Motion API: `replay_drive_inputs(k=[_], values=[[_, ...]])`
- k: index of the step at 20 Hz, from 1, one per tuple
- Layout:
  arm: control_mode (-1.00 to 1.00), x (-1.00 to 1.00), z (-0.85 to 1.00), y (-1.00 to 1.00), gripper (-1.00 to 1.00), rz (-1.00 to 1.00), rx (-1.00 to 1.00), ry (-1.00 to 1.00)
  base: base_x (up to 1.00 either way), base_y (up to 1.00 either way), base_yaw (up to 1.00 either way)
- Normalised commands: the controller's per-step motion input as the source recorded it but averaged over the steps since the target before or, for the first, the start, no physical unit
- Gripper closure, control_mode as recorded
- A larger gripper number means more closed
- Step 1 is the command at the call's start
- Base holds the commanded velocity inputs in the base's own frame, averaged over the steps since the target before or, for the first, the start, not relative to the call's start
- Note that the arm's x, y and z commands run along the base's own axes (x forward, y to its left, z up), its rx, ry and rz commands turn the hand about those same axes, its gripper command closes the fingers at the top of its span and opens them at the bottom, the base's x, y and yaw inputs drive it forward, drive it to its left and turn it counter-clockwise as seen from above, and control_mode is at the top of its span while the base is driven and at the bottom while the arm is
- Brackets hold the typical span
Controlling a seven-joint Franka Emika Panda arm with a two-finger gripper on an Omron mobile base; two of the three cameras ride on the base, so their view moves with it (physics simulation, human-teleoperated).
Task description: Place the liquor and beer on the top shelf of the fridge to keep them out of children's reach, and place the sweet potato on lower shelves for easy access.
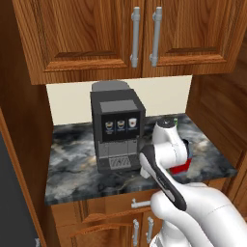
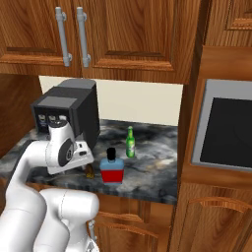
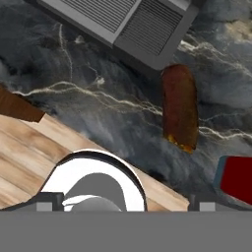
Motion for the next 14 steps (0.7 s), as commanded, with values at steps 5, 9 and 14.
replay_drive_inputs(k=[5, 9, 14], values=[[-1.00, 0.14, -0.14, 0.00, -1.00, 0.00, 0.00, 0.00, 0.00, 0.00, 0.00], [-1.00, 0.15, -0.08, -0.05, -1.00, 0.00, 0.00, 0.00, 0.00, 0.00, 0.00], [-1.00, 0.20, -0.06, -0.07, -1.00, 0.00, 0.00, 0.00, 0.00, 0.00, 0.00]])
